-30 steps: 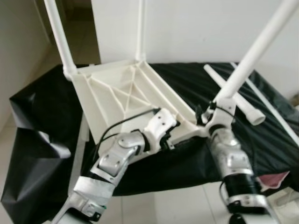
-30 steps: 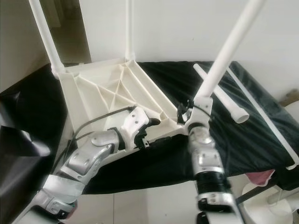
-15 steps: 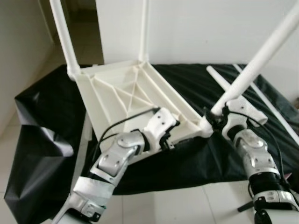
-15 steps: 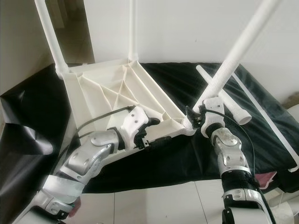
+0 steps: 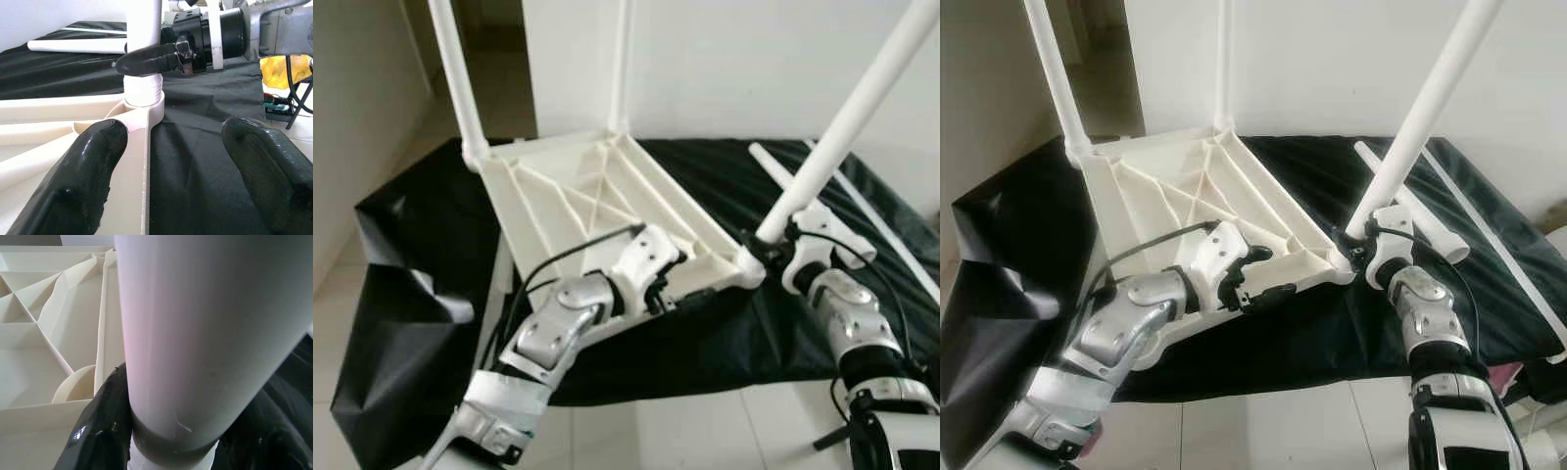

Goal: Building children table

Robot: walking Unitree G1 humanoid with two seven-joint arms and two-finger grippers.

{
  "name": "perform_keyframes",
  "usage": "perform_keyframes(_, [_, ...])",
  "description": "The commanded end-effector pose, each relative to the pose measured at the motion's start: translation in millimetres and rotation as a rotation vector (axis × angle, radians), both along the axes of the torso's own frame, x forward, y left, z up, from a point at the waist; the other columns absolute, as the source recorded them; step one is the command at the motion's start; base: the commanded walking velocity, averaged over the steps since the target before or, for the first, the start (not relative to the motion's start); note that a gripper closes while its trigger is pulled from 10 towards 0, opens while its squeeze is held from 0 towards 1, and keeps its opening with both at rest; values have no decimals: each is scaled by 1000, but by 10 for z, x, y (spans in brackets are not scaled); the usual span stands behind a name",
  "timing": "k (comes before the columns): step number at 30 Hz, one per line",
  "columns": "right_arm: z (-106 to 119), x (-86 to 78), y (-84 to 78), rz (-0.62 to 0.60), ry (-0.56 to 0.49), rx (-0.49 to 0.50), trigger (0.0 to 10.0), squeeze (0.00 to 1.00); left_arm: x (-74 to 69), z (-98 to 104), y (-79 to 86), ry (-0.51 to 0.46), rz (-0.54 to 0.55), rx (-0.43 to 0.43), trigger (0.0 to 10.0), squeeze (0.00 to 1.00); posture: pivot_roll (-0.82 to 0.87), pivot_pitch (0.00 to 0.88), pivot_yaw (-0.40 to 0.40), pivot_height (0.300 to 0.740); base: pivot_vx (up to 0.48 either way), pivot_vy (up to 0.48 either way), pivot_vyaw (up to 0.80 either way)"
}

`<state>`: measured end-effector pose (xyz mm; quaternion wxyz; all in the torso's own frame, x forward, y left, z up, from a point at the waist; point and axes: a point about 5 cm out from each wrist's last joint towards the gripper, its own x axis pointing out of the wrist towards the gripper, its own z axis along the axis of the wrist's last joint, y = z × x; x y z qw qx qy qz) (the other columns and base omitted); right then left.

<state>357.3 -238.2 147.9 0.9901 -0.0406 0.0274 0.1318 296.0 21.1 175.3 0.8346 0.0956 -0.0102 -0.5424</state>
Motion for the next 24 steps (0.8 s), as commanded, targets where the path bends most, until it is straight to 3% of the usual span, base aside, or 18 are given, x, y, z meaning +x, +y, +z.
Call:
perform_keyframes(1, [-67,4,-43,-12,64,34,10000,0,20,18,4,-9,-1,18,10000,0,56,0,-19,740,0,0,0])
perform_keyframes(7, [-60,27,-41,-9,91,50,10000,0,48,-26,22,-27,19,53,10000,0,55,0,-21,740,0,0,0])
perform_keyframes(12, [-26,49,-33,40,174,45,10000,0,106,-81,37,-43,49,105,10000,0,47,0,-20,740,0,0,0])
perform_keyframes(24, [-23,74,-17,98,239,0,10000,0,83,-50,-12,-42,33,87,10000,0,44,0,-23,740,0,0,0])
